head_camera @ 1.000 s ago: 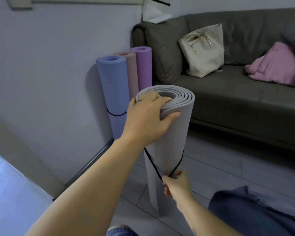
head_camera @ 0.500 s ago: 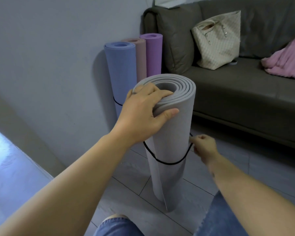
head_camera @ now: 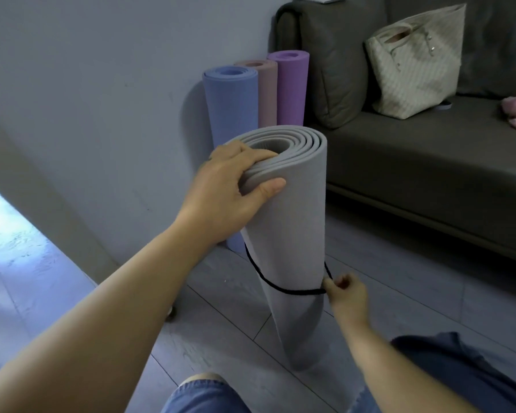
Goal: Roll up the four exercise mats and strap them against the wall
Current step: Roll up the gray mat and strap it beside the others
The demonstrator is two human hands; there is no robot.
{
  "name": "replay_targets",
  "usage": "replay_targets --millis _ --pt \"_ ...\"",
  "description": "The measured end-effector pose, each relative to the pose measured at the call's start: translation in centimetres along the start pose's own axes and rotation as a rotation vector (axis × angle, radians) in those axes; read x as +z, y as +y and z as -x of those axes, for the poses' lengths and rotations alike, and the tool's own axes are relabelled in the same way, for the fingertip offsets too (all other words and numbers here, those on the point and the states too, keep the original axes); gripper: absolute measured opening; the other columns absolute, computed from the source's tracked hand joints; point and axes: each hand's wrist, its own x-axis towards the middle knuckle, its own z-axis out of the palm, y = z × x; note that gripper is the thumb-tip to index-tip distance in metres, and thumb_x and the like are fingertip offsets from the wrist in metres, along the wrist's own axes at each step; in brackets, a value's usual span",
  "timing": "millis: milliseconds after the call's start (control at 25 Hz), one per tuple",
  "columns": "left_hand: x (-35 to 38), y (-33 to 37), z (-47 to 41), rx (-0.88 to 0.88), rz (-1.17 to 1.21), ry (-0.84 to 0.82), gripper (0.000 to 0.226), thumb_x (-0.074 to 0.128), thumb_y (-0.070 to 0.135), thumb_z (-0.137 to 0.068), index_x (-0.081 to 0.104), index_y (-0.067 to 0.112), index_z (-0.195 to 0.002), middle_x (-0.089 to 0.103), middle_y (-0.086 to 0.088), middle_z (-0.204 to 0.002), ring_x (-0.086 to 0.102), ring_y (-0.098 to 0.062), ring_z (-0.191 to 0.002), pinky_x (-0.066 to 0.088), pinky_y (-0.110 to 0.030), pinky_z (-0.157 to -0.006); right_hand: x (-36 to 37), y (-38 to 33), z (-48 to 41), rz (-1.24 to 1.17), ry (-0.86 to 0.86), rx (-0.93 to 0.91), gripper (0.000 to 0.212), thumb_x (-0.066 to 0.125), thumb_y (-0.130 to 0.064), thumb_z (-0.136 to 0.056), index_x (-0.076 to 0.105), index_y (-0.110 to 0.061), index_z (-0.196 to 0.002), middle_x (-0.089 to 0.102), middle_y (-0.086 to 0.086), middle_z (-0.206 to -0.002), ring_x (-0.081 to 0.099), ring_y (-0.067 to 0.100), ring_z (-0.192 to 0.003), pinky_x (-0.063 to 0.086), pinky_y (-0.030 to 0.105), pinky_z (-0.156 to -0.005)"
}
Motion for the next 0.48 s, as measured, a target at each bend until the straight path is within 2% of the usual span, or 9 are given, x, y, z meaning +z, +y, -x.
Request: replay_targets --millis 240,400,480 --pt "1.3 0.8 -1.5 -0.003 -0.056 -0.013 0.053 0.043 0.062 -0.081 0.060 0.031 -0.121 0.048 0.017 -0.104 0.039 -0.003 -0.104 0.040 -0.035 -0.092 2.1 -0.4 3.8 -0.190 0.089 -0.019 0.023 0.048 -0.003 -0.093 0.038 -0.010 -0.075 0.041 0.004 -0.065 0.036 0.016 -0.055 0.032 0.023 -0.050" --pt "1.8 1.9 -1.5 0.020 -0.073 -0.022 0.055 0.042 0.062 -0.081 0.059 0.029 -0.123 0.046 0.017 -0.105 0.044 -0.013 -0.111 0.041 -0.043 -0.096 0.6 0.4 5.6 -0.207 -0.054 -0.065 0.014 0.044 -0.030 -0.100 0.051 -0.019 -0.094 0.055 -0.001 -0.082 0.052 0.017 -0.076 0.041 0.024 -0.066" --pt "2.3 2.7 -1.5 0.043 -0.073 -0.039 0.058 0.042 0.063 -0.081 0.058 0.029 -0.125 0.047 0.017 -0.106 0.043 -0.014 -0.113 0.040 -0.043 -0.098 -1.0 -1.1 6.0 -0.176 -0.031 -0.151 0.010 0.043 -0.033 -0.099 0.051 -0.026 -0.099 0.056 -0.005 -0.087 0.055 0.019 -0.087 0.040 0.020 -0.068"
